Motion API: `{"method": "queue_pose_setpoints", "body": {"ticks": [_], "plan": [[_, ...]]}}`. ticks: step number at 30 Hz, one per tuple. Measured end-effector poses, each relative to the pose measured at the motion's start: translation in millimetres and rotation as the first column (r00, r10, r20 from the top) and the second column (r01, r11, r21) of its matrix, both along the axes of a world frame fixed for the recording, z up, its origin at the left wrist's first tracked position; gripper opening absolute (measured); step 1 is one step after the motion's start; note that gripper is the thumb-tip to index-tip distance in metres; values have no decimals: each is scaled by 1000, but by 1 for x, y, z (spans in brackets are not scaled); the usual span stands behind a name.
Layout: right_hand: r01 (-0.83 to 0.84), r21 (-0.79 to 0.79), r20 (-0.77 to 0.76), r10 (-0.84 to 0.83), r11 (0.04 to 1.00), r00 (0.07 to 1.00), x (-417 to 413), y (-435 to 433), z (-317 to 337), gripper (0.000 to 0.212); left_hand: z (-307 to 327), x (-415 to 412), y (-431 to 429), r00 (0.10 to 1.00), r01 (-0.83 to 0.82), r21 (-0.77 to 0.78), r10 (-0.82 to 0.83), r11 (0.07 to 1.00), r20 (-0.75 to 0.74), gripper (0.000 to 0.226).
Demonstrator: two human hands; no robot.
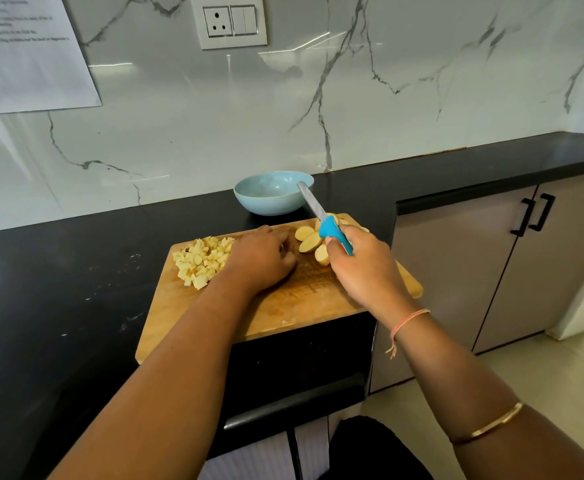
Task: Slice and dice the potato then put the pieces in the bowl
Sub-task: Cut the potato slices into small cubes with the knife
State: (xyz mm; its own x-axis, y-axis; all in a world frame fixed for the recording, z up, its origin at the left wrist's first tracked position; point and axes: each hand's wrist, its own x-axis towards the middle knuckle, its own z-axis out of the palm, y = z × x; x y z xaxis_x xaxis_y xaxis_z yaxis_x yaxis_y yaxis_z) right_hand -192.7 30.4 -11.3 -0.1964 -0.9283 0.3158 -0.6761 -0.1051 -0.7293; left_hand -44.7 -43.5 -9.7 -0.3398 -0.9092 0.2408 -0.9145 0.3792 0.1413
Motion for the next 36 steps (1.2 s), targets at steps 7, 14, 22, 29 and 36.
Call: {"method": "queue_pose_setpoints", "body": {"ticks": [7,14,22,29,36], "plan": [[7,-8,71,-7,1000,997,-2,0,-3,34,16,20,13,988,-117,75,109,990,114,16],[14,-36,37,-13,999,999,-2,2,-5,35,24,59,24,971,-174,148,144,974,192,16],[0,-45,121,6,999,993,-4,-1,-8,30,24,69,25,944,-188,32,190,982,-270,22],[-20,-55,142,28,998,989,-5,-2,-9,26,20,61,18,927,-257,-3,246,966,-285,44],[-44,-93,159,58,995,986,-8,-2,-10,17,22,26,1,934,-280,-86,251,956,-253,37]]}}
